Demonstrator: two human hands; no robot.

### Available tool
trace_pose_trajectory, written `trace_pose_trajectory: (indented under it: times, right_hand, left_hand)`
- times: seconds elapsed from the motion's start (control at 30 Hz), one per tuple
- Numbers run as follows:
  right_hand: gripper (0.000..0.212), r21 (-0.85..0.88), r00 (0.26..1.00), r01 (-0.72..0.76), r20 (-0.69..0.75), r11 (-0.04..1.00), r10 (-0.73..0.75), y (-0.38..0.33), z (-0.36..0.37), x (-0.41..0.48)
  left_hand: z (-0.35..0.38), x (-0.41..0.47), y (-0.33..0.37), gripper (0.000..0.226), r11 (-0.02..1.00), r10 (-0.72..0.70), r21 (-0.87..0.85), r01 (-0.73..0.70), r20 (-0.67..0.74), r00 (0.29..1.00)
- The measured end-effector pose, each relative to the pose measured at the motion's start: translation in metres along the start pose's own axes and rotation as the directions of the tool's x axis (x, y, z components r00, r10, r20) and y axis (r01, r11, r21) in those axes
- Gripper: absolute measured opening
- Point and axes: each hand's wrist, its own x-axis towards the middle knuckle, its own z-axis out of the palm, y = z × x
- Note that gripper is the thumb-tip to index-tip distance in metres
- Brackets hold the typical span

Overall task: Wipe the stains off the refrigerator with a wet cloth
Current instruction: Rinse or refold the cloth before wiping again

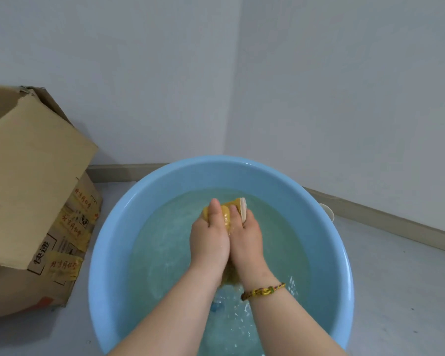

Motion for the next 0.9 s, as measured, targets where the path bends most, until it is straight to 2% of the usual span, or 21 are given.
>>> trace_pose_trajectory:
  times: [0.07, 0.13, 0.23, 0.37, 0.43, 0.5, 0.57, 0.63, 0.7, 0.73, 0.77, 0.83, 0.9]
  right_hand:
    - [0.029, 0.057, 0.999, 0.032, -0.012, 0.998, -0.031, -0.007, -0.002, -0.008]
    - [0.028, 0.041, 0.992, 0.121, 0.018, 0.992, -0.121, -0.013, -0.002, -0.024]
    - [0.030, -0.017, 0.981, 0.193, 0.030, 0.981, -0.192, -0.022, -0.008, -0.022]
    - [0.039, 0.150, 0.996, -0.059, 0.078, 0.987, 0.047, -0.022, -0.018, 0.007]
    - [0.033, 0.149, 0.996, -0.085, 0.039, 0.985, 0.080, -0.018, -0.020, 0.006]
    - [0.026, 0.091, 0.999, -0.023, -0.029, 0.996, 0.025, -0.019, -0.024, -0.003]
    - [0.022, -0.077, 0.991, 0.135, 0.014, 0.988, -0.134, -0.016, -0.024, -0.014]
    - [0.004, -0.263, 0.915, 0.395, 0.193, 0.880, -0.353, -0.008, -0.020, -0.023]
    - [0.028, -0.442, 0.773, 0.635, 0.358, 0.634, -0.524, 0.005, -0.015, -0.030]
    - [0.036, -0.486, 0.728, 0.681, 0.368, 0.548, -0.578, 0.011, -0.014, -0.033]
    - [0.040, -0.503, 0.709, 0.692, 0.337, 0.517, -0.620, 0.021, -0.013, -0.034]
    - [0.055, -0.457, 0.743, 0.644, 0.182, 0.613, -0.644, 0.034, -0.012, -0.038]
    - [0.077, -0.320, 0.859, 0.502, 0.077, 0.803, -0.506, 0.033, -0.012, -0.037]
  left_hand:
    - [-0.004, 0.003, 0.008, 0.049, 0.998, 0.058, 0.032, -0.059, 0.006, 0.998]
    - [-0.008, 0.015, 0.012, 0.051, 0.999, 0.040, 0.031, -0.039, -0.009, 0.999]
    - [-0.011, 0.015, 0.017, 0.050, 0.993, 0.001, -0.118, 0.000, 0.007, 1.000]
    - [-0.004, -0.018, 0.015, 0.044, 0.975, 0.045, -0.222, -0.019, 0.113, 0.993]
    - [-0.004, -0.020, 0.012, 0.037, 0.959, 0.019, -0.283, 0.012, 0.107, 0.994]
    - [-0.006, -0.015, 0.010, 0.027, 0.948, -0.026, -0.314, 0.059, 0.109, 0.994]
    - [-0.008, -0.012, 0.007, 0.022, 0.924, -0.048, -0.366, 0.111, 0.176, 0.983]
    - [-0.008, -0.010, 0.005, 0.030, 0.892, -0.067, -0.424, 0.158, 0.222, 0.973]
    - [-0.011, -0.005, 0.000, 0.024, 0.864, -0.084, -0.471, 0.179, 0.215, 0.973]
    - [-0.014, -0.002, -0.002, 0.017, 0.840, -0.092, -0.508, 0.188, 0.208, 0.974]
    - [-0.016, 0.001, -0.004, 0.015, 0.814, -0.104, -0.546, 0.196, 0.194, 0.975]
    - [-0.019, 0.004, -0.003, 0.012, 0.770, -0.094, -0.607, 0.196, 0.196, 0.976]
    - [-0.019, 0.003, 0.002, 0.004, 0.743, -0.044, -0.640, 0.196, 0.246, 0.968]
